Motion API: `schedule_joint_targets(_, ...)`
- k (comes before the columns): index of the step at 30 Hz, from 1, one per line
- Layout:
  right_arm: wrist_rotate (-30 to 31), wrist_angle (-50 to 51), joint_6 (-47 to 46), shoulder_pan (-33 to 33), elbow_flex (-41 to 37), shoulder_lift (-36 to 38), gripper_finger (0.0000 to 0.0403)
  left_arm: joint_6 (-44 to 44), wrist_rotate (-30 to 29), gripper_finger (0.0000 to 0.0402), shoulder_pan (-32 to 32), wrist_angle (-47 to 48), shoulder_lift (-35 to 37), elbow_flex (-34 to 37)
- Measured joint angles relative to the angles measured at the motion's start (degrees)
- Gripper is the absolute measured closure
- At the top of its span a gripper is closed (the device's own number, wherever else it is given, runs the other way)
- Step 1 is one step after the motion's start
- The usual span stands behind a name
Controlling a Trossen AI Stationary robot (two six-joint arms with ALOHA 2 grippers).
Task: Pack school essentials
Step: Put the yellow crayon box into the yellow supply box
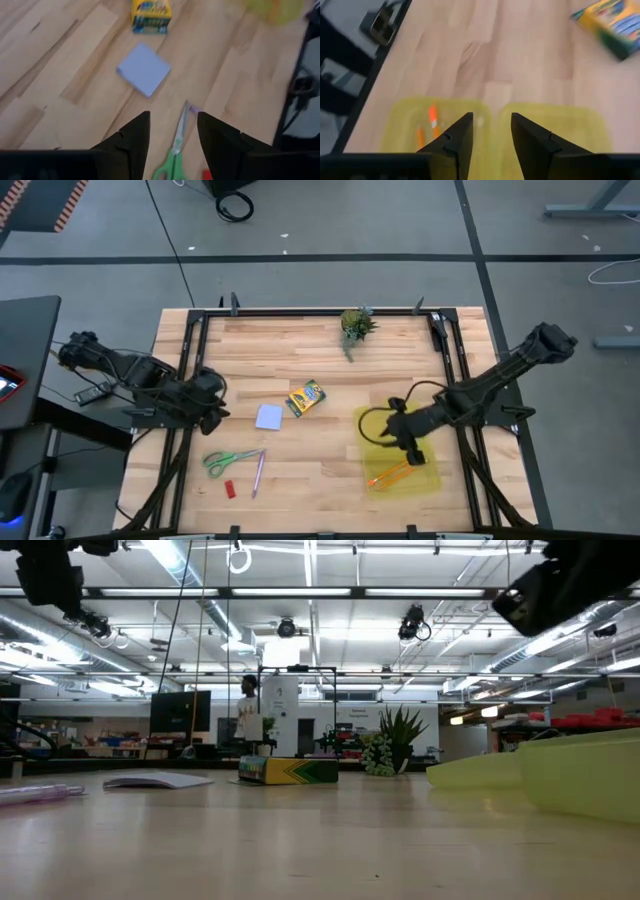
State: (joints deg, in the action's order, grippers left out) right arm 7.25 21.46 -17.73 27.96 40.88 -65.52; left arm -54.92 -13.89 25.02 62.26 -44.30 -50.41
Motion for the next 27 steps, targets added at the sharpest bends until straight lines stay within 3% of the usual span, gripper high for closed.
schedule_joint_targets(10, -0.02, -9.26, 4.76, -9.32, 0.90, -5.02, 0.0264, 1.21, 4.23, 0.0230, -0.03, 0.81, -3.74, 0.00)
schedule_joint_targets(17, -0.21, -9.76, 9.32, -12.60, 11.19, -17.59, 0.0264, 1.60, 8.28, 0.0230, -0.02, 0.83, -3.66, 0.02)
schedule_joint_targets(27, -2.49, -15.74, 14.15, -17.27, 24.23, -32.10, 0.0264, 1.71, 9.72, 0.0230, -0.04, 1.28, -3.44, 0.02)
